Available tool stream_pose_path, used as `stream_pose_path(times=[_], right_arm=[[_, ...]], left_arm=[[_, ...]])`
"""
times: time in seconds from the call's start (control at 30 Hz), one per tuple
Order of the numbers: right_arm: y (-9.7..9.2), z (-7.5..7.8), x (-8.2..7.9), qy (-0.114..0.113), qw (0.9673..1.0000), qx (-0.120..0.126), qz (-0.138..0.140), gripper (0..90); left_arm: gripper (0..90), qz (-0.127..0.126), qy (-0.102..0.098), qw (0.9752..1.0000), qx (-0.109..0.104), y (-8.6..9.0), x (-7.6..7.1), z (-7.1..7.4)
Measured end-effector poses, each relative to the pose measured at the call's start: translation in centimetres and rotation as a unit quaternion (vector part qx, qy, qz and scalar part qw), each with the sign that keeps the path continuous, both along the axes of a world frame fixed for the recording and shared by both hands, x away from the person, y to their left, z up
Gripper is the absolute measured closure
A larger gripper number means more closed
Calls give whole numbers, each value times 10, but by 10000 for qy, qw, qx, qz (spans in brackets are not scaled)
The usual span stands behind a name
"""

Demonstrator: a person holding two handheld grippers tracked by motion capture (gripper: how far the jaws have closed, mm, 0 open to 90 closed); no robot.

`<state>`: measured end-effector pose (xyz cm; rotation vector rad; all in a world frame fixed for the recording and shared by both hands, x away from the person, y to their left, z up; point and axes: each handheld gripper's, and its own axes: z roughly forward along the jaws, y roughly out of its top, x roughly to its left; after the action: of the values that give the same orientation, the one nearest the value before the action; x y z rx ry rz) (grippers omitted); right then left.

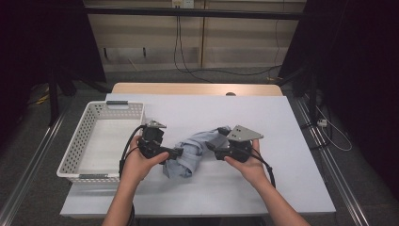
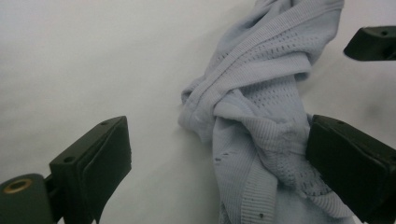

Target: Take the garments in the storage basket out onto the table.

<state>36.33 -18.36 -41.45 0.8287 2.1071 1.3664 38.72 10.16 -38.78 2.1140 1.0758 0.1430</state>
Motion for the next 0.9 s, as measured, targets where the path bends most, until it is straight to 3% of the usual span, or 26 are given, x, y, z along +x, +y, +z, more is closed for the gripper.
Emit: stream_pose_path(times=[0.03, 0.07, 0.1, 0.13, 0.2, 0.4, 0.77, 0.9], right_arm=[[0, 0, 0, 0, 10000, 0, 0, 345], [0, -5, 2, 169, 9997, -150, -15, 468], [0, -5, 2, 169, 9997, -150, -15, 468], [-4, -11, 3, 364, 9993, -41, 32, 673], [-7, -15, 2, 496, 9986, -35, 159, 780], [-15, -17, 2, 625, 9980, 21, 131, 851], [-38, -21, 1, 770, 9966, 240, -195, 856], [-41, -21, 0, 769, 9966, 168, -258, 856]], left_arm=[[67, -30, 25, 10000, 6, 0, 0, 0], [67, -42, -2, 10000, 10, -1, 0, -1], [67, -42, -2, 10000, 10, -1, 0, -1], [67, -48, 5, 10000, 21, -2, -1, -1], [67, -54, 1, 10000, 30, -2, -1, -1], [64, -134, 55, 9999, -41, -6, 0, -3], [65, -139, -126, 9997, -145, -3, 0, 7], [66, -104, -122, 9997, -181, -1, -1, 8]])
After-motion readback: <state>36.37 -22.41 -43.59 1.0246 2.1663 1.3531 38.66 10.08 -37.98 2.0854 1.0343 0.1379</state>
